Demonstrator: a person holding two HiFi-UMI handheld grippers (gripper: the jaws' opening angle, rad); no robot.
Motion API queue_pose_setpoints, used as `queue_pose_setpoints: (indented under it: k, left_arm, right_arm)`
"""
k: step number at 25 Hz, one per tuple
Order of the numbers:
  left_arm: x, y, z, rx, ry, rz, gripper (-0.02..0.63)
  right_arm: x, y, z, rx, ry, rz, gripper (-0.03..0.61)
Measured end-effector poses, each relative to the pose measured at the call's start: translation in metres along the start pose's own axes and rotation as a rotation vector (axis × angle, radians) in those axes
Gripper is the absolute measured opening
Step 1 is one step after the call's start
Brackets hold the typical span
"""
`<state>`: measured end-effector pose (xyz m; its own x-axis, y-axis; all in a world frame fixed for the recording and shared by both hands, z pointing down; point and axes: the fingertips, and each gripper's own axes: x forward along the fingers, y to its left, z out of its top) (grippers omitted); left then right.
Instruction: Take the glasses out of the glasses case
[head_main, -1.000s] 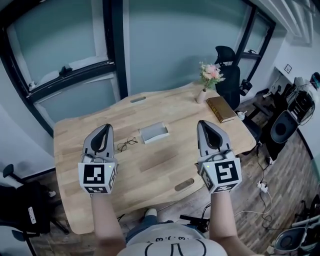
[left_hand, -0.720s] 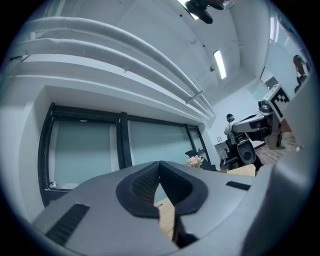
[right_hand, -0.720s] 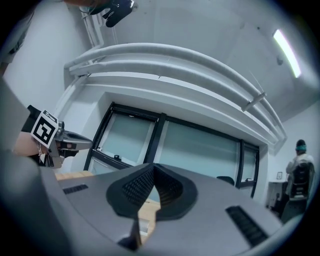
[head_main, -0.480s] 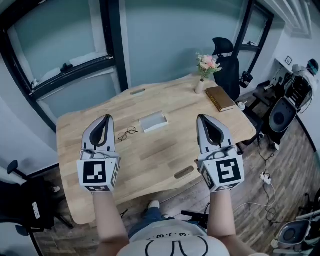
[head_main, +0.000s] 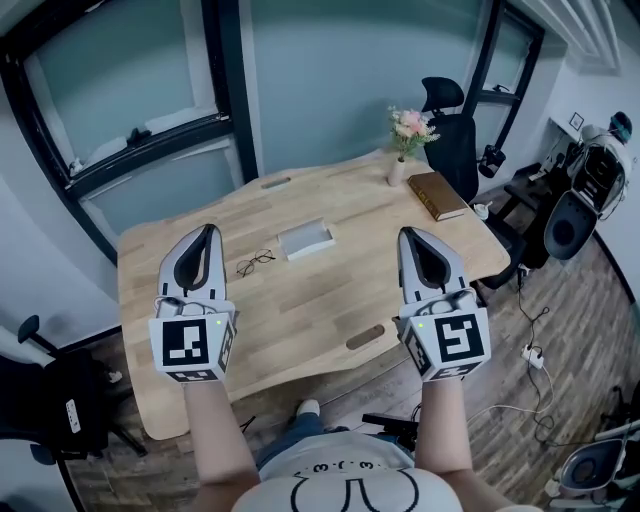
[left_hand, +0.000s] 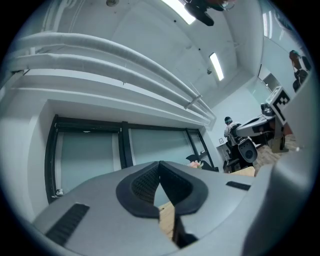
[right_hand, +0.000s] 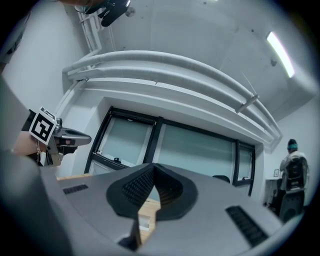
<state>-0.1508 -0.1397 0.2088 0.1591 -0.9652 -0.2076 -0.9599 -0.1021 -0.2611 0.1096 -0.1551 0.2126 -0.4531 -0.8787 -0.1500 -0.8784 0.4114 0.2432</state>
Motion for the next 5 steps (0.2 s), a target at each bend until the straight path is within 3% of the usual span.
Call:
queue_pose_setpoints:
  k: [5]
  left_arm:
    - [-0.0046, -0.0029, 0.0059, 0.003, -0.007, 0.005, 0.017]
  right_arm:
    - [-0.0061, -0.0013, 0.0036, -0.010, -0.004, 0.001, 0.011]
